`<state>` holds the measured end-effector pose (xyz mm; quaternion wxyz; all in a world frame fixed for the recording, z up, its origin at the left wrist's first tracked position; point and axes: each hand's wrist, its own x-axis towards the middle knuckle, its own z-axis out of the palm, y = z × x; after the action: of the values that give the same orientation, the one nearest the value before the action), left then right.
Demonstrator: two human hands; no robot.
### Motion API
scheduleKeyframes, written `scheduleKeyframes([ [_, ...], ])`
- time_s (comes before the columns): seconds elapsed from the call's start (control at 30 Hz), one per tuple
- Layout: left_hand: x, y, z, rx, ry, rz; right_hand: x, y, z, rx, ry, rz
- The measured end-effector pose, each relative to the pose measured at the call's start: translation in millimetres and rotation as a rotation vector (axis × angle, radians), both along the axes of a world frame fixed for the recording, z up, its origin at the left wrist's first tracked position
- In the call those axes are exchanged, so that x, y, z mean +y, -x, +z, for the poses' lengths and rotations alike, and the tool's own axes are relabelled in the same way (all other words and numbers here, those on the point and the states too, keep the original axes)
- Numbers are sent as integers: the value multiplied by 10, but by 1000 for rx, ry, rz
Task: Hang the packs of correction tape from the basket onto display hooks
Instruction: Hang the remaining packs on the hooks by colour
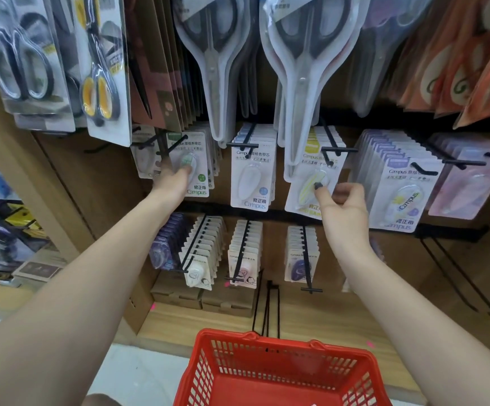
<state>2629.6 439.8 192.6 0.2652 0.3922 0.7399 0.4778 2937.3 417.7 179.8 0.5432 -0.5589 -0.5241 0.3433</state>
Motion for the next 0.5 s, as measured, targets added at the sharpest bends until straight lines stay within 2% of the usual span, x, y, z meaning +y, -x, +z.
scheduleKeyframes([
  [0.13, -85, -46, -93, -29, -29, 23, -153, -61, -149, -103, -39, -51],
  [0.3, -613, -491, -566, 24, -175, 165, -735, -155, -684, -68, -166, -119],
  [0.4, -981, -896, -1117, 31, -263, 197, -1049, -253, -1241, -82, -107, -113],
  [0.5, -1349, -1381, -1831, -6, -171, 105, -1268, -421, -1923, -166, 72, -123],
])
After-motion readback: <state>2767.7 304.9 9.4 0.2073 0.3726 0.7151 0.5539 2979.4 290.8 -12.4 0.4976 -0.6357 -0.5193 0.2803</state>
